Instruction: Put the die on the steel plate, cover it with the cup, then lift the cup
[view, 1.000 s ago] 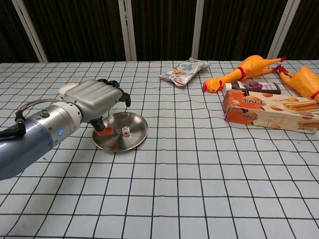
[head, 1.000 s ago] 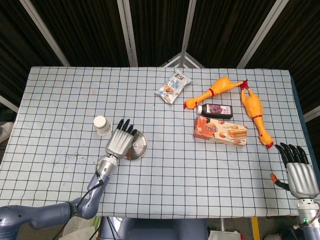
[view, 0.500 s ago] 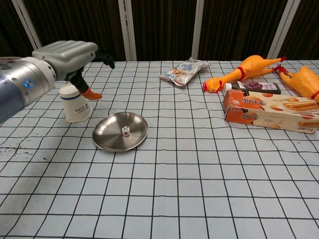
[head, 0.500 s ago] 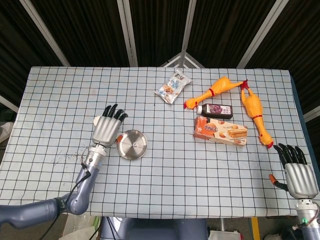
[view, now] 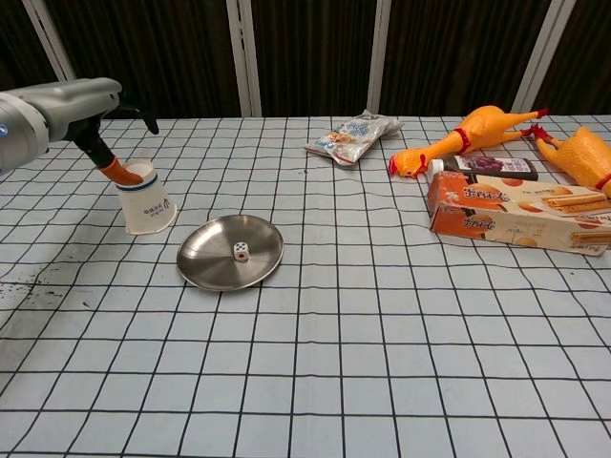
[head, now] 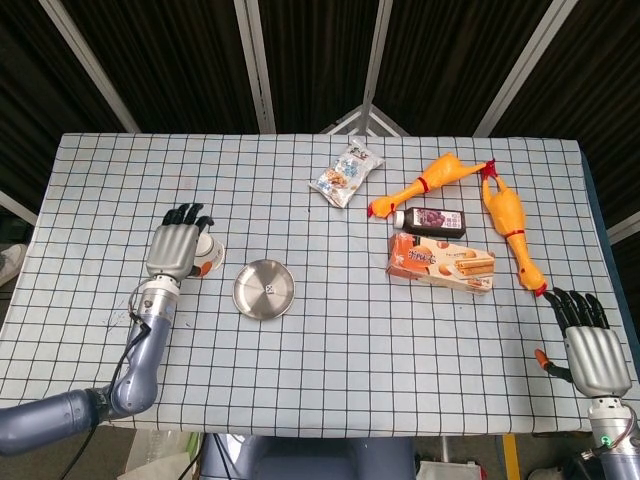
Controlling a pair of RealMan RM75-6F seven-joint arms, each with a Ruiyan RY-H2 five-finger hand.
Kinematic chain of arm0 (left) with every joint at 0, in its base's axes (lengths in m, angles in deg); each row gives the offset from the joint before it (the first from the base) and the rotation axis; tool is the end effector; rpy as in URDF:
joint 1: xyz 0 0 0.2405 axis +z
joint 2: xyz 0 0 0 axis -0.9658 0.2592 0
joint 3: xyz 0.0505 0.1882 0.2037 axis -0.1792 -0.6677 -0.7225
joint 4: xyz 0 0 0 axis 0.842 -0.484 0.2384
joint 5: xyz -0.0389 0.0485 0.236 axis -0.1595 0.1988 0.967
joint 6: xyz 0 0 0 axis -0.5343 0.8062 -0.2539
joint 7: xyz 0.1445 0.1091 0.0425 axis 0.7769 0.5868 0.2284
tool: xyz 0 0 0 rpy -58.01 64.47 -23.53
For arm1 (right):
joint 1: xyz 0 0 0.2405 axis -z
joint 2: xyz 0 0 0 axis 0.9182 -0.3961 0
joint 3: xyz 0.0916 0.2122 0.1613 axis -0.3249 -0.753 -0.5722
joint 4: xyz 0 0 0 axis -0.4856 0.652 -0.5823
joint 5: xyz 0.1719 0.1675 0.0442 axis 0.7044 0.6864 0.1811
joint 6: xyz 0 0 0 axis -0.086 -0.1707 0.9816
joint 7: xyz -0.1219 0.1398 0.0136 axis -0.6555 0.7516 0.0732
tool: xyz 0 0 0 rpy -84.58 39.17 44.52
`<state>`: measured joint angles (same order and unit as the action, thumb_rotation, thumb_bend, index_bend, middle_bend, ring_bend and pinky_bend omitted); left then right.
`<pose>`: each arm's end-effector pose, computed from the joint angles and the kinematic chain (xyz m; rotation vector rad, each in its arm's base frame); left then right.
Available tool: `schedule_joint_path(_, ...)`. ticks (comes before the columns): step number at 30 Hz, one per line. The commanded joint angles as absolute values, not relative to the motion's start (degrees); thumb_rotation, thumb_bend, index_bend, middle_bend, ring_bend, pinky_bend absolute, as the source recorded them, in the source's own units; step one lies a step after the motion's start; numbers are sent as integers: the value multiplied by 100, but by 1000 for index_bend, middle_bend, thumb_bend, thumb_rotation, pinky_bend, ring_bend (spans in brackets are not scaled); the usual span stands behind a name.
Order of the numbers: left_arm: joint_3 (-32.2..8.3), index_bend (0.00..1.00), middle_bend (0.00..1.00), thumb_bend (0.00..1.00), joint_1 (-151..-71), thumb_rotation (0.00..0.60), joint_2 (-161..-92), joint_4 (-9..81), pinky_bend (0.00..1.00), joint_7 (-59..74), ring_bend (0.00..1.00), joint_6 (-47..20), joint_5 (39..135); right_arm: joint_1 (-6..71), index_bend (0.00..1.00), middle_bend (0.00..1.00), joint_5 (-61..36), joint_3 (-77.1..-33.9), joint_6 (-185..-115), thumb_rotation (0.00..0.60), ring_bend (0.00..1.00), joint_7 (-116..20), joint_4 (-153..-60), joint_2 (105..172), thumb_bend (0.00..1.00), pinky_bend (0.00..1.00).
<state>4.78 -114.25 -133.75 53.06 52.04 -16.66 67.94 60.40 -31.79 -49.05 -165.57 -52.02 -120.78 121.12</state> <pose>-0.1613 0.4415 -0.0159 -1.5353 -0.9873 -0.7657 -0.3694 -0.2409 0.1255 1.3989 -0.9275 0.7910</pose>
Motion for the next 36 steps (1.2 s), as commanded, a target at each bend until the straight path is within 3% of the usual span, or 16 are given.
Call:
schedule_joint_path(1, 421, 169, 0, 330, -11486, 600, -13335, 5189, 100, 5152, 53, -1727, 6684, 6040, 126, 108, -3171, -4908, -16553, 600, 83, -5191, -12075, 12113, 260, 0)
schedule_joint_path(8, 336, 37, 0, 335, -11610, 600, -13416, 5004, 100, 5097, 53, -1667, 6485, 6032, 128, 107, -3171, -4897, -16528, 600, 83, -5200, -12067, 12122, 260, 0)
schedule_joint_path(12, 286, 27, 0, 335, -11674, 600, -13430, 4935, 100, 5084, 53, -1655, 6420, 6025, 139, 108, -3159, -4899, -16512, 600, 83, -5202, -12056, 12131, 260, 0)
schedule_joint_path(16, 241, 43, 0, 335, -11731, 600, -13438, 4907, 100, 5087, 53, -1633, 6338, 6019, 141, 108, -3150, -4893, -16485, 600, 83, -5182, -12057, 12132, 260, 0)
schedule_joint_path(23, 159, 161, 39, 336, -11779, 600, -13498, 4792, 100, 4906, 53, -1556, 6399, 6023, 141, 108, -3158, -4895, -16502, 600, 83, -5170, -12057, 12126, 260, 0)
schedule_joint_path(36, -6, 228, 114, 380, -11813, 600, -13701, 4290, 100, 4588, 53, -1419, 6555, 6010, 141, 108, -3124, -4878, -16430, 600, 83, -5156, -12061, 12113, 260, 0)
